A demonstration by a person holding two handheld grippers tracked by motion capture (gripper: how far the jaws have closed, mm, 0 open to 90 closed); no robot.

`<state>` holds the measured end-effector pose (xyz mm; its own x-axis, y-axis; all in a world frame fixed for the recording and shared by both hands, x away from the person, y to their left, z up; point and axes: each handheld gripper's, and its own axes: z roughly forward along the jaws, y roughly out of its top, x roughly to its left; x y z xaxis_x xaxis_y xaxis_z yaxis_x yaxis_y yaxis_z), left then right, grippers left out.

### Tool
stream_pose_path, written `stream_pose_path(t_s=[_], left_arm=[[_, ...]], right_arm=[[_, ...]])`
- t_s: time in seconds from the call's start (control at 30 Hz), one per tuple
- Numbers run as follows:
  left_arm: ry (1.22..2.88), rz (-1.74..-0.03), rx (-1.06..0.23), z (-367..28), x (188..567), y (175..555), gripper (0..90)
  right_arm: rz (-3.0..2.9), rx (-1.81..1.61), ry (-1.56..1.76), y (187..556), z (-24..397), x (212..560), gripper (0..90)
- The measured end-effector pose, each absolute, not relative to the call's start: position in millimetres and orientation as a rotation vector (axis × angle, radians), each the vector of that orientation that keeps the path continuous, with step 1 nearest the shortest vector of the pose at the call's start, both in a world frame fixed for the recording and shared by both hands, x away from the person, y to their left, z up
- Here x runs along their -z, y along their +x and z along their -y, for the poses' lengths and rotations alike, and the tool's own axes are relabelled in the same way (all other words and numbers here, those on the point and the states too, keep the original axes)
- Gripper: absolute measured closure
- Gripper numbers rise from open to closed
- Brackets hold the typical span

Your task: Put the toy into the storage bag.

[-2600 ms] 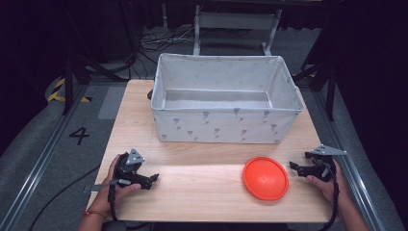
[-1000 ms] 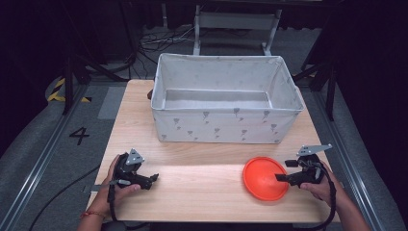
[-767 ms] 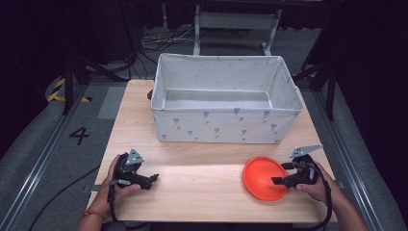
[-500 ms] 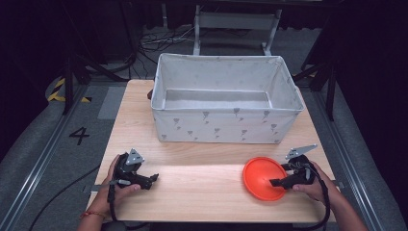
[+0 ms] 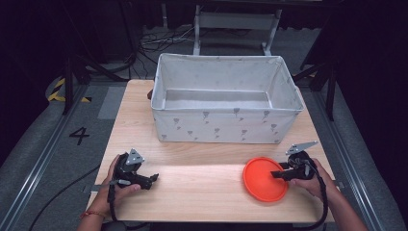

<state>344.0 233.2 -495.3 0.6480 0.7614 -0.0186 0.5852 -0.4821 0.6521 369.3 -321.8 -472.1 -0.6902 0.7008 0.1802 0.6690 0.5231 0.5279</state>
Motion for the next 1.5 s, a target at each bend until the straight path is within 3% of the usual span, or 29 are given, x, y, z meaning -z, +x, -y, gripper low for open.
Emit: stream_pose_path(t_s=[0.2,0.57,0.97,1.5], left_arm=[[2.232,-1.043,-0.363,-233.1,495.4,344.0,0.2],[2.233,-1.043,-0.363,-233.2,495.4,344.0,0.2],[2.234,-1.042,-0.363,-233.2,495.3,344.0,0.2],[2.233,-1.042,-0.363,-233.2,495.4,344.0,0.2]], right_arm=[[-2.697,-0.998,1.218,373.9,329.3,462.7,71.0],[-2.752,-1.031,1.077,370.5,318.0,422.2,82.2],[-2.763,-0.819,0.803,356.0,285.0,373.5,82.5],[-2.665,-0.703,0.717,347.2,297.1,323.5,82.6]])
